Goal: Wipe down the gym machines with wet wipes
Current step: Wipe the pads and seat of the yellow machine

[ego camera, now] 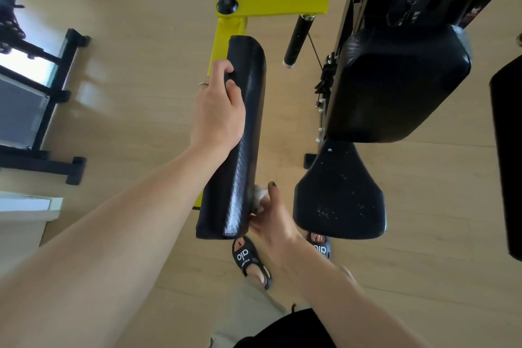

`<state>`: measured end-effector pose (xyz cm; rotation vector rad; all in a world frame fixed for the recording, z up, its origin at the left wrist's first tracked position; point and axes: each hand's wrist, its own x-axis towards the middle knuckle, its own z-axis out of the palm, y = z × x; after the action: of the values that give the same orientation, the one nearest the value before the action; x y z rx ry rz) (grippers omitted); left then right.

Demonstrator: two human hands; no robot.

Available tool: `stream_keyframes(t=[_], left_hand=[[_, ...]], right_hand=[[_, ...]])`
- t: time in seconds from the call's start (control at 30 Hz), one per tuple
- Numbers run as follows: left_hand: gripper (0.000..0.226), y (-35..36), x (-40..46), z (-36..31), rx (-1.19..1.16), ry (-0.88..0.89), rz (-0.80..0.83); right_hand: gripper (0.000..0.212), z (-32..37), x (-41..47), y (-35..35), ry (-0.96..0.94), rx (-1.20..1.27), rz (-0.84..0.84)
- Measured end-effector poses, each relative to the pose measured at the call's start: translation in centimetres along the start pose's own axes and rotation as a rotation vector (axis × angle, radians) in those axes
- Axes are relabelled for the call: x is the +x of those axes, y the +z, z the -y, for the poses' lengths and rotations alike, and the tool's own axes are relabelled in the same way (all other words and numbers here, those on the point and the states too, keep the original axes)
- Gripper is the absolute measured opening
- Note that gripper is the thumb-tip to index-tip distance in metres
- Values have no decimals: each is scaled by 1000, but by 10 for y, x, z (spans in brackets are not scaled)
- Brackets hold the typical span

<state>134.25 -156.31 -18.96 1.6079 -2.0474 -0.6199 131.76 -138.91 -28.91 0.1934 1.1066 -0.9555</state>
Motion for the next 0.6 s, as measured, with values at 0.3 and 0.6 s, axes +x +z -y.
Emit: stream_keyframes(t=[0.3, 0.6], left_hand=[[28, -2, -5, -1, -35, -17, 6], [29, -3, -7, 1, -51, -27, 17]], right_hand=[[73, -38, -31, -2, 190, 271, 0], [86, -15, -13, 5, 260, 392, 28]])
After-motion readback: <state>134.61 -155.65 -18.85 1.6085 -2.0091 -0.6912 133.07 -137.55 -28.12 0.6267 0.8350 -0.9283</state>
